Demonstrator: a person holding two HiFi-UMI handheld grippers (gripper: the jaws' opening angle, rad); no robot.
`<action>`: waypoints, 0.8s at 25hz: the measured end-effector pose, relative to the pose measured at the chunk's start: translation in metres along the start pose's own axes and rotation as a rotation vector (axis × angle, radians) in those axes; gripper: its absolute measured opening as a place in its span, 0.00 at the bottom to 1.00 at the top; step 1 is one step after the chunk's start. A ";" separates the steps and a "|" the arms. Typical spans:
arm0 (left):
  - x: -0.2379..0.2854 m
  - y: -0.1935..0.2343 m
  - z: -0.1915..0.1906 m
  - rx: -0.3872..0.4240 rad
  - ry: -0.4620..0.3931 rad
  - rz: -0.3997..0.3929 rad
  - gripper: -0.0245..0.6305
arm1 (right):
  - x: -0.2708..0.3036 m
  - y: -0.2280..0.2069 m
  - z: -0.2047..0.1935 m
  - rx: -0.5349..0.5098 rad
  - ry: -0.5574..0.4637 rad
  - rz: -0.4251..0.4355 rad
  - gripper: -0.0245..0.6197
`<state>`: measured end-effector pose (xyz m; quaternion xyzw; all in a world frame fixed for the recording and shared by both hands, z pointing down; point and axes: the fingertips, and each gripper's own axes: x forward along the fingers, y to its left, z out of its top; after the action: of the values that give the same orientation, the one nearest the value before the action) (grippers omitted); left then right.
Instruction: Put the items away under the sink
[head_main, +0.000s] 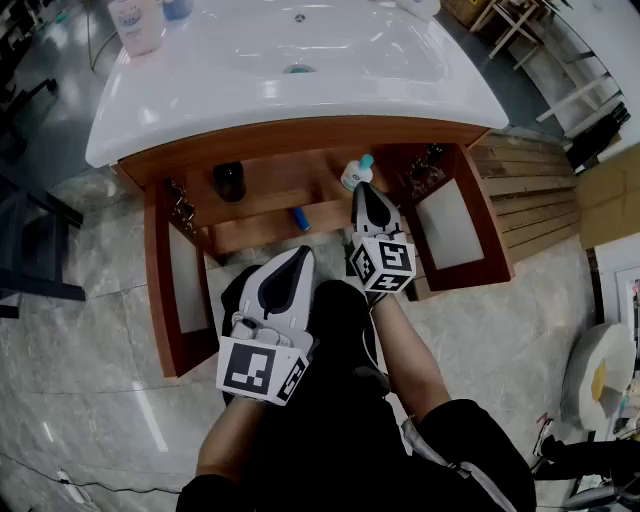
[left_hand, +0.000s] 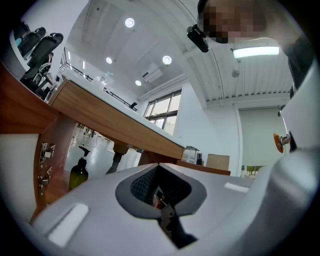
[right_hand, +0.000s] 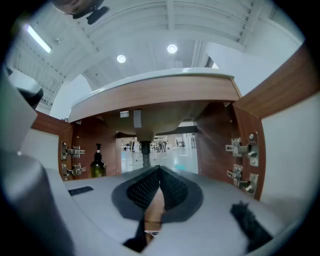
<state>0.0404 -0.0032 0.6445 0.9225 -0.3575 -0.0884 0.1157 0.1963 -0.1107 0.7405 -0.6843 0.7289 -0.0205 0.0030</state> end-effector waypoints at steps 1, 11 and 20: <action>0.000 -0.001 -0.001 -0.001 0.001 0.005 0.05 | -0.002 0.001 -0.002 0.008 0.009 0.008 0.06; 0.010 -0.003 -0.004 0.012 0.016 0.061 0.05 | -0.022 0.002 -0.010 0.062 0.057 0.034 0.06; 0.029 -0.019 0.036 -0.015 0.057 0.129 0.05 | -0.041 0.008 0.003 0.115 0.197 0.062 0.06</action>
<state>0.0642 -0.0147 0.6024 0.8988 -0.4121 -0.0572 0.1380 0.1912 -0.0698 0.7359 -0.6549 0.7440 -0.1290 -0.0286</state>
